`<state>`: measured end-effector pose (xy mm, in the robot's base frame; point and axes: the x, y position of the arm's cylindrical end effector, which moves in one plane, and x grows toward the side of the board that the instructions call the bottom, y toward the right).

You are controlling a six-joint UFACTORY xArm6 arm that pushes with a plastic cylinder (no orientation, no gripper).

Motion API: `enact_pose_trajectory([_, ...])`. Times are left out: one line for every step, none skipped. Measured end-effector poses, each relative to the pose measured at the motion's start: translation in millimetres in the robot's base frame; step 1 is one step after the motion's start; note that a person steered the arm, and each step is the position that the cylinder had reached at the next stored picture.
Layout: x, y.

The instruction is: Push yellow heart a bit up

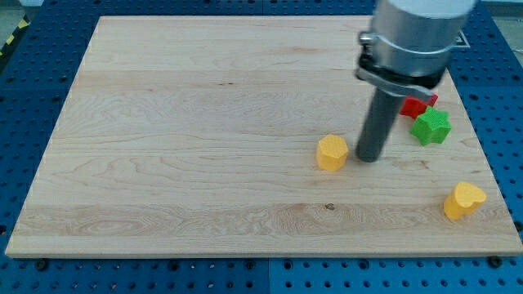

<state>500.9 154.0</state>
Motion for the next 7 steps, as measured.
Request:
enact_pose_trajectory([24, 65])
enact_pose_trajectory([36, 115])
enact_pose_trajectory([59, 145])
enact_pose_trajectory([91, 140])
enact_pose_trajectory([106, 131])
enact_pose_trajectory([109, 118])
enact_pose_trajectory([102, 106])
